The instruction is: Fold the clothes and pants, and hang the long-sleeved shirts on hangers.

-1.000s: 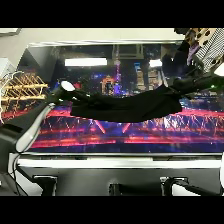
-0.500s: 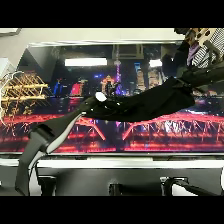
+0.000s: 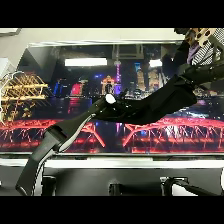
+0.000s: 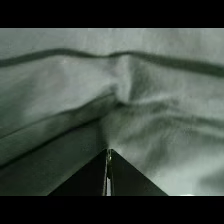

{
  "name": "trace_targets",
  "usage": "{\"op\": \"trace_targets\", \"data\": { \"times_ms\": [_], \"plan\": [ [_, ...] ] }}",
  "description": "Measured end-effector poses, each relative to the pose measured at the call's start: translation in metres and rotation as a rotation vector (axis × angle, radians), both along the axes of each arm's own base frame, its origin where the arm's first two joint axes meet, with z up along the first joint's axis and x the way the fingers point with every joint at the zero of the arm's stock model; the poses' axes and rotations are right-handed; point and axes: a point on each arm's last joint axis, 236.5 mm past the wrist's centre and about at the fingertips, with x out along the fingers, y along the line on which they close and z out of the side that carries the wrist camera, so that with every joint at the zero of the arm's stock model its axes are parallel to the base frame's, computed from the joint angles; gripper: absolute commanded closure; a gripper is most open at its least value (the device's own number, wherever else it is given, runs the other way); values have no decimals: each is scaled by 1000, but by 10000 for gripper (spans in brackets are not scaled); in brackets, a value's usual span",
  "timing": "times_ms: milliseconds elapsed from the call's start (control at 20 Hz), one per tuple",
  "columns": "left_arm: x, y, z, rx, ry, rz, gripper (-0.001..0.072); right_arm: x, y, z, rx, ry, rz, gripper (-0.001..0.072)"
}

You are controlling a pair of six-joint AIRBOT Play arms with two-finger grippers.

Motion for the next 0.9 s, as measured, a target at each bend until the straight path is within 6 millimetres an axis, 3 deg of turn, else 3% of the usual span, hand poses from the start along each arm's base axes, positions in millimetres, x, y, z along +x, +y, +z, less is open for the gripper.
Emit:
{"op": "trace_targets", "data": {
  "times_ms": [150,300,500,650,750,900],
  "plan": [
    [20,50,24,80,-64,-51,695,4,10,0,44,-4,14,682],
    [60,128,60,195,-167,-31,695,12,37,3,114,-22,57,683],
    [103,254,112,341,-252,83,694,18,102,-6,170,-14,158,683],
    [120,341,146,400,-274,206,694,22,158,-22,203,2,220,683],
    [126,391,161,431,-277,286,694,24,193,-35,225,6,254,683],
    [129,448,174,458,-272,382,693,27,238,-59,248,25,283,683]
  ]
}}
